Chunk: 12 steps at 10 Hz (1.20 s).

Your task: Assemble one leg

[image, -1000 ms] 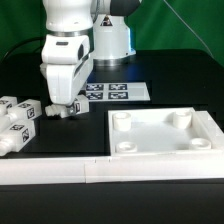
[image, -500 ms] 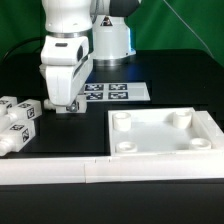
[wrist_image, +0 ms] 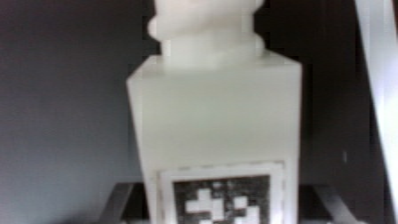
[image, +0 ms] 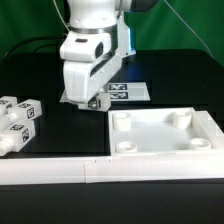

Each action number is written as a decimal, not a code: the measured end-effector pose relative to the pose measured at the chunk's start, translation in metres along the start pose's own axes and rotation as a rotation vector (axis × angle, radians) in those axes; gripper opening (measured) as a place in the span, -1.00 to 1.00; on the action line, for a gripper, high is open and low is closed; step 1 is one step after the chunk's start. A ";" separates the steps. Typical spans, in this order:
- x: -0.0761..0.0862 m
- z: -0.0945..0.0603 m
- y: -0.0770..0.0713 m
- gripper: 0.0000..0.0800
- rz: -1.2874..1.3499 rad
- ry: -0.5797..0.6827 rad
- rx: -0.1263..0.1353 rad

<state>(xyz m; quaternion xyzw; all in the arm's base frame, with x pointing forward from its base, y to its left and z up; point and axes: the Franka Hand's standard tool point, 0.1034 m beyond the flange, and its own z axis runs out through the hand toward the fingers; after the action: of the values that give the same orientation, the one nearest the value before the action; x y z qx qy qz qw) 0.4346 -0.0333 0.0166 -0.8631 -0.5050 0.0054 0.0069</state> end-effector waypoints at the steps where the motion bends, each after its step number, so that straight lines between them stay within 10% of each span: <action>1: 0.003 0.000 -0.001 -0.29 0.129 0.013 -0.023; 3: -0.003 0.001 0.004 -0.29 0.463 0.007 0.041; 5: -0.010 -0.004 0.018 -0.29 0.444 0.037 -0.009; 11: -0.006 0.002 0.003 -0.28 0.752 0.049 -0.010; 12: -0.006 0.003 0.001 -0.28 0.879 0.039 0.033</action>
Offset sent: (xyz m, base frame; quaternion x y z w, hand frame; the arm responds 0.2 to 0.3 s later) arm 0.0179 -0.0152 0.0169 0.0714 0.0259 0.2435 0.9669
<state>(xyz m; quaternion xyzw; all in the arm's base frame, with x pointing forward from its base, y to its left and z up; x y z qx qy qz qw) 0.4327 -0.0386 0.0133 -0.9956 -0.0895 -0.0007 0.0272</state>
